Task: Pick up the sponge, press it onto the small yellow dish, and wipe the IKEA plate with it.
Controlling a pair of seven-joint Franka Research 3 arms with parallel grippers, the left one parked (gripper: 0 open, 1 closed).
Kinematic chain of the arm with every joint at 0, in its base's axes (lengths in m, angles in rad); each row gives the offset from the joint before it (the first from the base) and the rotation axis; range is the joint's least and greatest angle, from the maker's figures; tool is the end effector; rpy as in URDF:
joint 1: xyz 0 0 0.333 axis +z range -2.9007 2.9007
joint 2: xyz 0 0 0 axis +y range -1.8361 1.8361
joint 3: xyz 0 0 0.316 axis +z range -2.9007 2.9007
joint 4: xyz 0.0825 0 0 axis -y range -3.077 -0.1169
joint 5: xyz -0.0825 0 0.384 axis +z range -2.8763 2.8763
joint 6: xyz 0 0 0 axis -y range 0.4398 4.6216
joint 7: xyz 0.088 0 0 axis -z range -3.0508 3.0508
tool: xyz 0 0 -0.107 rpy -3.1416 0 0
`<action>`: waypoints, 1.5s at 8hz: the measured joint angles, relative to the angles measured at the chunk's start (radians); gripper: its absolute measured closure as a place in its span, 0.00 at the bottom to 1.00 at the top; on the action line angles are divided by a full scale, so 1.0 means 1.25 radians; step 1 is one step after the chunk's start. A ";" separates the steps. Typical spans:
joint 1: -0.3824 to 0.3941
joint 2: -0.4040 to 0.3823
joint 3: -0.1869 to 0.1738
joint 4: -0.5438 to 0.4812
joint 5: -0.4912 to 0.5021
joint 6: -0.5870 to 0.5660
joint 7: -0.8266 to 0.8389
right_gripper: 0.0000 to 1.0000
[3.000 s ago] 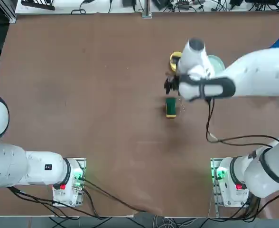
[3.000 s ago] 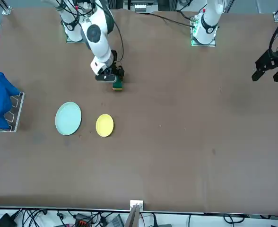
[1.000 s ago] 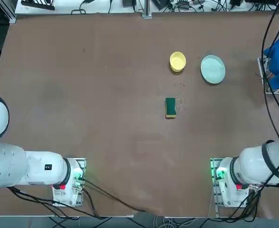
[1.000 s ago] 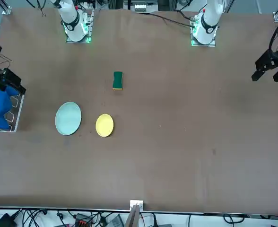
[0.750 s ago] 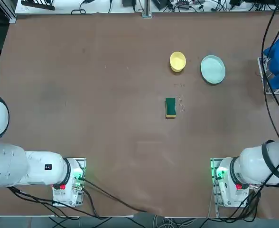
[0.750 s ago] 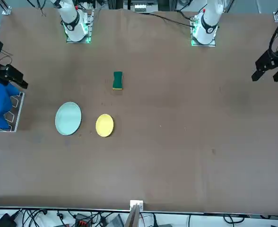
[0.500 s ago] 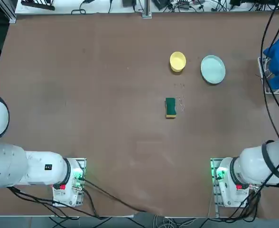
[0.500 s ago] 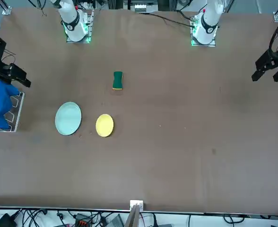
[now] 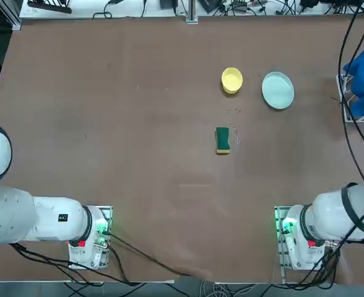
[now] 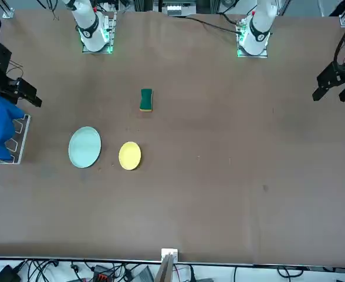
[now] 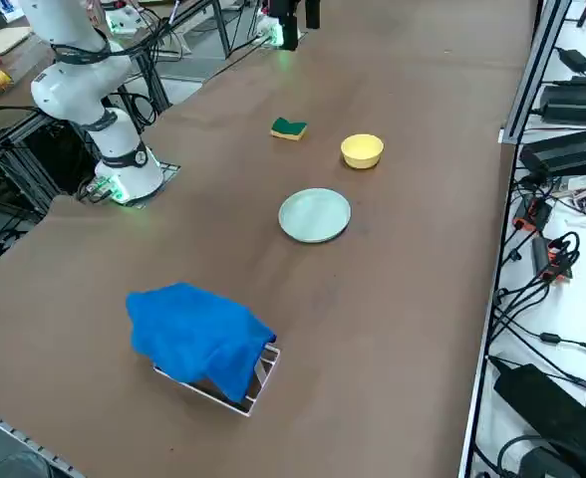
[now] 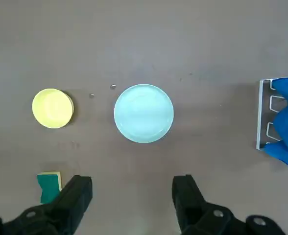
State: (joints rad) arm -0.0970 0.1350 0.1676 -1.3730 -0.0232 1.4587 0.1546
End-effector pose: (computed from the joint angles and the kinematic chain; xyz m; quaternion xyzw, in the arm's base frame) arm 0.5837 0.0310 0.6312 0.9988 -0.0435 -0.0235 0.0030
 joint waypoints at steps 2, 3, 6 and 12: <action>0.000 0.000 0.000 0.000 0.000 0.000 -0.001 0.00; 0.000 0.000 -0.001 0.000 0.000 -0.001 -0.001 0.00; -0.001 0.000 -0.001 0.000 0.000 -0.001 -0.002 0.00; -0.001 0.001 -0.001 0.000 0.000 -0.001 -0.002 0.00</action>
State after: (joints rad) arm -0.0977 0.1369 0.1660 -1.3730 -0.0237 1.4577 0.1518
